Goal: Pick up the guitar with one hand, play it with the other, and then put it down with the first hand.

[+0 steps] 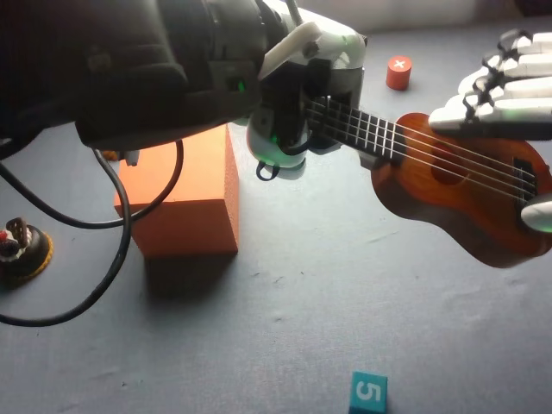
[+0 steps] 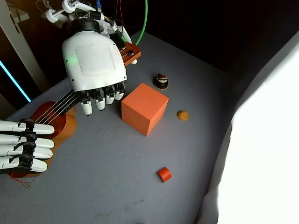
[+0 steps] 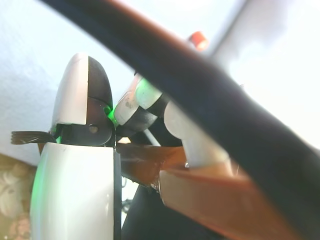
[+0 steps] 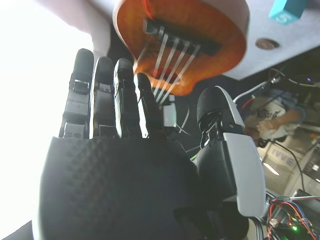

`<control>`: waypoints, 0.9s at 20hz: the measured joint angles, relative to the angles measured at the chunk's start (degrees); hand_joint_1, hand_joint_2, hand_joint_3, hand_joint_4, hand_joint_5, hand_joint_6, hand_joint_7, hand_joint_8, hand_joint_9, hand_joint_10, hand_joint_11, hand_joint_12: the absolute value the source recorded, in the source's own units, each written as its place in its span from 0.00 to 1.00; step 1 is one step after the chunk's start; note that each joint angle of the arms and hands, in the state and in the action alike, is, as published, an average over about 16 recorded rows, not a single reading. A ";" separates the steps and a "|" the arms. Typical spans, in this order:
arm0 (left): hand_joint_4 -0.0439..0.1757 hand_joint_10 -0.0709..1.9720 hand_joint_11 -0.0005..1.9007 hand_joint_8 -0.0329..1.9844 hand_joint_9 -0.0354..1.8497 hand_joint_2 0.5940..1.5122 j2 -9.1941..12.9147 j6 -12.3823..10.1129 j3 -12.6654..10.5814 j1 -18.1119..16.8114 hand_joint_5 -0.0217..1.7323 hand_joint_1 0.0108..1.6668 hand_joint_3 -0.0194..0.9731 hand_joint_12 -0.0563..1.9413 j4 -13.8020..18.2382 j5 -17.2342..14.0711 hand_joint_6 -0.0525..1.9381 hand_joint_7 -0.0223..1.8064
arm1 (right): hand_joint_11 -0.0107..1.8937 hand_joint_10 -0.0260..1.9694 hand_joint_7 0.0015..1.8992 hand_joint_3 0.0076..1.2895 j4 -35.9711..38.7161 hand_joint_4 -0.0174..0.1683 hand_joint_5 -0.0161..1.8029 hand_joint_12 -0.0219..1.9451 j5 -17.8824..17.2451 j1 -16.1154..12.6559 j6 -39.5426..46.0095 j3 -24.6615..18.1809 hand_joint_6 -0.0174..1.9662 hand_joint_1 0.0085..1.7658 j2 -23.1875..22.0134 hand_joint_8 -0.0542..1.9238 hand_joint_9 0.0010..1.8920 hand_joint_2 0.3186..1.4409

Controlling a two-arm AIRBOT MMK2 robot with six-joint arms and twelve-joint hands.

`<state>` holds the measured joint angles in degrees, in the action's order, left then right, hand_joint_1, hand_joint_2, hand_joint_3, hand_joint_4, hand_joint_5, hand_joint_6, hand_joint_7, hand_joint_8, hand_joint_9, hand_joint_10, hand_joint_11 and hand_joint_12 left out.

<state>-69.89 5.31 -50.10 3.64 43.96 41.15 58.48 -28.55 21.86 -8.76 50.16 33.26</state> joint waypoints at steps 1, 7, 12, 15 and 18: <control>0.60 0.98 0.75 0.99 0.75 0.55 0.07 -0.03 0.14 -0.07 0.68 0.86 0.00 0.98 -0.03 0.04 0.98 0.69 | 0.02 0.19 0.12 0.01 0.14 0.13 0.08 0.35 -0.15 -0.09 -0.15 -0.19 0.03 0.10 -0.10 0.03 0.04 0.89; 0.64 0.98 0.75 0.99 0.74 0.55 0.18 0.01 0.58 -0.30 0.67 0.86 0.00 0.98 0.05 0.23 0.98 0.69 | 0.02 0.19 0.12 0.01 0.97 0.11 0.08 0.33 -0.99 -0.54 -0.89 -1.28 0.03 0.09 -0.71 0.03 0.04 0.89; 0.67 0.98 0.75 0.99 0.74 0.55 0.18 0.09 0.71 -0.31 0.67 0.86 0.00 0.98 0.09 0.33 0.97 0.69 | 0.02 0.19 0.12 0.01 1.73 0.09 0.08 0.30 -1.14 -0.19 -1.22 -2.06 0.02 0.08 -1.08 0.03 0.03 0.89; 0.69 0.98 0.75 0.99 0.74 0.55 0.18 0.19 0.70 -0.30 0.67 0.86 0.00 0.98 0.13 0.41 0.97 0.69 | 0.02 0.19 0.12 0.01 2.50 0.07 0.08 0.30 -1.20 0.10 -0.93 -2.52 0.02 0.08 -1.26 0.03 0.03 0.89; 0.70 0.98 0.75 0.99 0.74 0.55 0.18 0.32 0.70 -0.29 0.67 0.86 0.00 0.98 0.14 0.48 0.97 0.69 | 0.02 0.19 0.12 0.01 3.18 0.06 0.08 0.30 -1.28 0.42 -0.47 -3.02 0.01 0.08 -1.47 0.03 0.03 0.90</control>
<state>-69.71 5.63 -49.40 3.34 44.10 41.63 61.66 -29.83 22.28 -9.24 47.14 31.79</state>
